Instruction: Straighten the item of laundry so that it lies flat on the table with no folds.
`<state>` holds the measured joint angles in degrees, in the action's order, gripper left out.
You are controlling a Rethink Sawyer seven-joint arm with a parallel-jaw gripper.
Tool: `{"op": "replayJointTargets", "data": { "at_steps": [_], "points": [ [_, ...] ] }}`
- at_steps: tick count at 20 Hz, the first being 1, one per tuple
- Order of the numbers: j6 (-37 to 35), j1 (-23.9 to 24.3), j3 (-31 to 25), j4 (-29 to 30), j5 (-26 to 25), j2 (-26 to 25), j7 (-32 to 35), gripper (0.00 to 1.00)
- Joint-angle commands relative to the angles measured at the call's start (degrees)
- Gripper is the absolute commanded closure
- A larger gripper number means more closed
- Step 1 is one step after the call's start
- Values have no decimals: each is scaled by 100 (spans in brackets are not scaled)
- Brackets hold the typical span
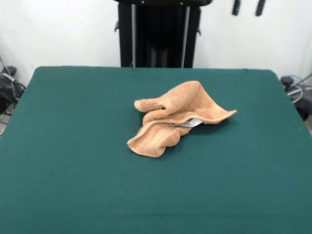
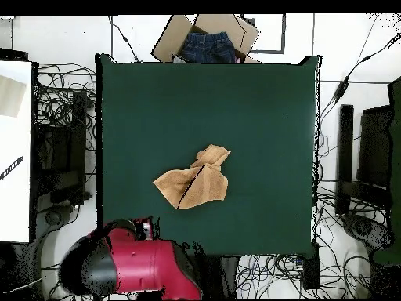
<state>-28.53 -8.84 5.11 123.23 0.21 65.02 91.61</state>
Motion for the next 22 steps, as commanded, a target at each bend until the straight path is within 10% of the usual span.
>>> {"op": "replayJointTargets", "data": {
  "at_steps": [1, 22],
  "points": [
    [-558, -61, 152, -100, 356, -95, 1629, 0],
    [1024, 1313, -624, -393, 180, -1863, 722, 0]
  ]
}}
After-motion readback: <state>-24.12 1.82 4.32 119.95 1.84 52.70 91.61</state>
